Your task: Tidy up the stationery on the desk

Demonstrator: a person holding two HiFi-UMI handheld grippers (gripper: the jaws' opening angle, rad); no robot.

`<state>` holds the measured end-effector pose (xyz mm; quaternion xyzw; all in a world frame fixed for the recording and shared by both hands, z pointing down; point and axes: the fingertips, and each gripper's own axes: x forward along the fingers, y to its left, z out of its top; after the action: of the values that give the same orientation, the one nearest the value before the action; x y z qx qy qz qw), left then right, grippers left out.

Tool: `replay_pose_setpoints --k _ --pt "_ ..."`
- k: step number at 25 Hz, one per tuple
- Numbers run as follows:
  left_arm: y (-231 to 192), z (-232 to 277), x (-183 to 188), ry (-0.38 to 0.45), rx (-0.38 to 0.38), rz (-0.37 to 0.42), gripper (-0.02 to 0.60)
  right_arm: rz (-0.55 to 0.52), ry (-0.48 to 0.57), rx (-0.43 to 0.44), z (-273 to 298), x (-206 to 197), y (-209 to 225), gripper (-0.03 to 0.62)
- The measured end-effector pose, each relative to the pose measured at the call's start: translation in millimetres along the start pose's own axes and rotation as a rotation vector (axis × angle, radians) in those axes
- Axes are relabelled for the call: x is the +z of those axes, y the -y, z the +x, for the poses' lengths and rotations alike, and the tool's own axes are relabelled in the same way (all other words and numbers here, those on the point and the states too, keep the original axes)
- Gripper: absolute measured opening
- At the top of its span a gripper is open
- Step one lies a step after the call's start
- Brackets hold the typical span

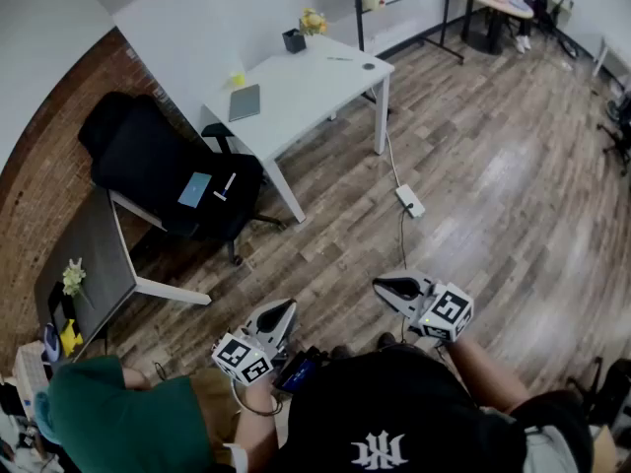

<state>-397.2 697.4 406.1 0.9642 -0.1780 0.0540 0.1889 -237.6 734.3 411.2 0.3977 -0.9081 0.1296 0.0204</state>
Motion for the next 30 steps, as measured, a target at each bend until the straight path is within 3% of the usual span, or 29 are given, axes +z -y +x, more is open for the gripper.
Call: replay_pose_setpoints --k 4,11,16,20,30 --pt "-1.6 20.8 14.6 0.024 0.008 0.038 0.002 -0.002 0.031 -0.031 -14.3 7.0 24.9 0.035" --pt "12.7 46.3 6.8 -0.010 0.019 0.057 0.002 0.016 0.040 -0.059 -52.5 2.1 46.5 0.035" --pt "31.9 61.3 4.6 -0.007 0.020 0.045 0.003 0.013 0.080 -0.029 -76.6 0.9 53.4 0.037" --pt "42.7 64.8 -2.4 0.012 0.044 -0.002 0.002 0.044 0.054 -0.017 -92.1 -14.4 54.8 0.037" --pt "29.6 86.8 -13.0 -0.041 0.042 -0.039 0.002 0.117 0.087 -0.015 -89.3 -24.1 75.0 0.037"
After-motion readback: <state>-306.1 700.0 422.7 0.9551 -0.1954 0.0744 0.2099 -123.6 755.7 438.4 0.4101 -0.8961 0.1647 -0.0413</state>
